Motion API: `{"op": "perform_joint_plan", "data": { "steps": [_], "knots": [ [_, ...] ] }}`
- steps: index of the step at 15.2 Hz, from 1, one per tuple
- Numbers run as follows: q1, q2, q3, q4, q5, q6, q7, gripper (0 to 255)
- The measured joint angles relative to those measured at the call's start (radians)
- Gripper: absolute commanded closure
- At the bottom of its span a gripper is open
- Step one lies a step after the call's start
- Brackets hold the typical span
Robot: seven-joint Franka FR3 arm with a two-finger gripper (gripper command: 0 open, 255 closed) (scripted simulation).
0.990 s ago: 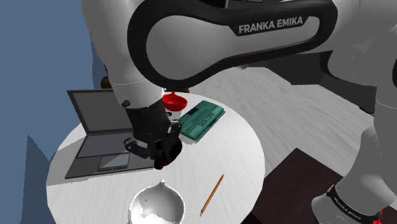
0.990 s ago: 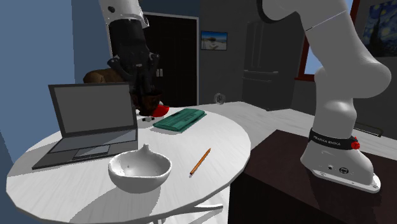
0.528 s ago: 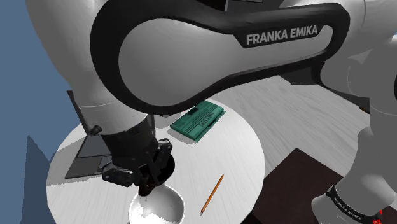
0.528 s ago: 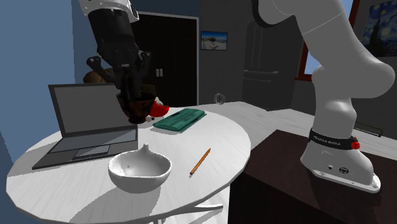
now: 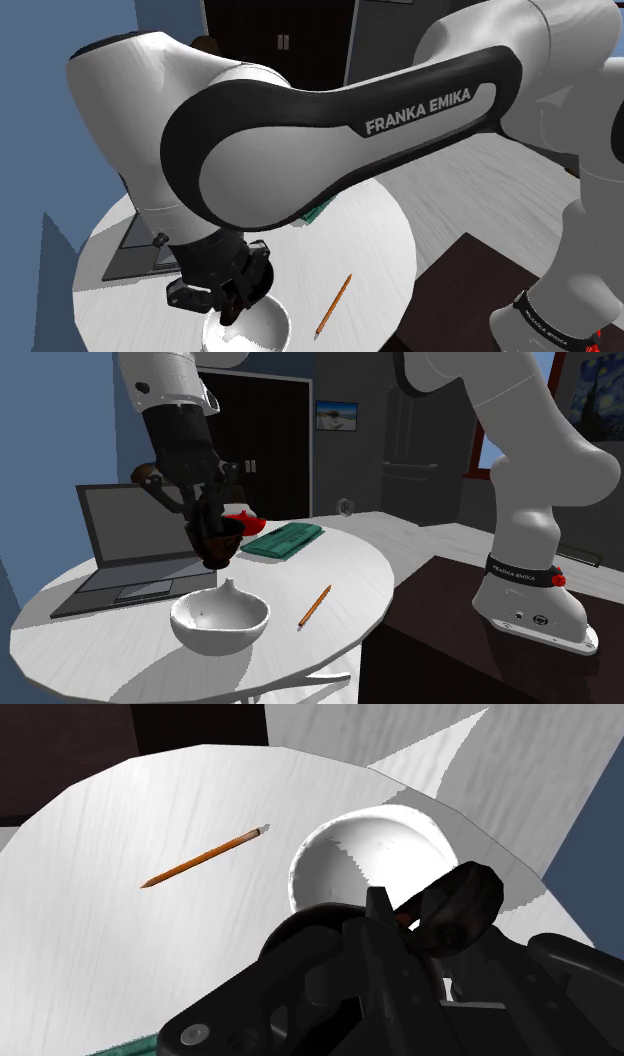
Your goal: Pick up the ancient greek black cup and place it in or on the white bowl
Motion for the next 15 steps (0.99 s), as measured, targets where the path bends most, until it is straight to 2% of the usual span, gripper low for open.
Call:
{"op": "perform_joint_plan", "data": {
  "steps": [9, 15],
  "knots": [
    [-0.009, 0.017, -0.007, -0.097, -0.010, 0.110, 0.002, 255],
    [-0.008, 0.022, -0.008, -0.097, -0.011, 0.116, 0.003, 255]
  ]
}}
